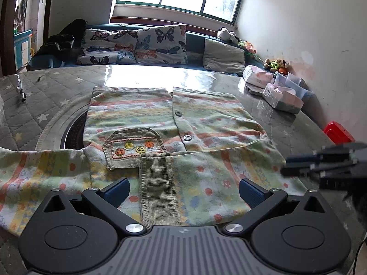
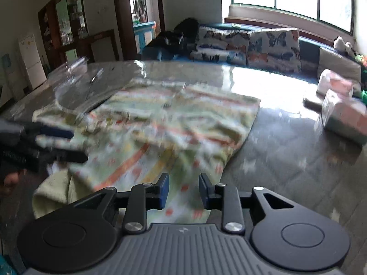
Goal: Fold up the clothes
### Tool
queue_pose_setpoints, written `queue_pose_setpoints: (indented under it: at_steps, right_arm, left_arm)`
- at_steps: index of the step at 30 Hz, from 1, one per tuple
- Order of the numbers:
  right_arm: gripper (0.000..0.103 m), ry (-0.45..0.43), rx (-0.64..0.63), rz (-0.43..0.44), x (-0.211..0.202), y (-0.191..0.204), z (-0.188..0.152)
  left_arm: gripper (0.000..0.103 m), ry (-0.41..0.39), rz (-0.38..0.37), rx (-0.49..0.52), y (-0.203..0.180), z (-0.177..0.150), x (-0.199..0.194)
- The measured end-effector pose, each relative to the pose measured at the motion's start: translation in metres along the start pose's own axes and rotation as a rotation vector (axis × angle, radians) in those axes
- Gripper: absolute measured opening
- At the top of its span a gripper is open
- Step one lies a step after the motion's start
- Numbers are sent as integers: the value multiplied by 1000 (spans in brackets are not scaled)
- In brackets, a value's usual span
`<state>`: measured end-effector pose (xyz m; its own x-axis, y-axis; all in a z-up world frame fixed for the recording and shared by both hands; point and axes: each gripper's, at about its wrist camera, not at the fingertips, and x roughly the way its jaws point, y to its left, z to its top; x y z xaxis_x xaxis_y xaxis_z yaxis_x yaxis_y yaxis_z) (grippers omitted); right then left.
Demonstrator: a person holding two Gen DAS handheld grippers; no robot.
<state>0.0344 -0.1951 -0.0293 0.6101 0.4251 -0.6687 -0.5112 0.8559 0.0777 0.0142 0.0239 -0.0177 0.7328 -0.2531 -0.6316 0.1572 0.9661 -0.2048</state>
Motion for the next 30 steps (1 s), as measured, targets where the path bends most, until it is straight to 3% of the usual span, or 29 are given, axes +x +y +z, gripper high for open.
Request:
queue_pose_setpoints:
  at_steps: [4,8,14,24,30]
  right_arm:
    - [28,-17,15,-6,19,-8,16]
    - [27,22,42,-30,41,-19,15]
    - [26,8,39,-41,32,-19,11]
    - [42,33,-27,8,20,10,-5]
    - [45,6,-86,41,20,32,6]
  left_arm:
    - [103,9,13,11,-2,-1,7]
    - [103,19,33,44,-3,-2,15]
    - [103,27,69,66,-1,-7,16]
    - [103,-11,199,117,3,-17,9]
    - [103,-26,213,106,10,-16,5]
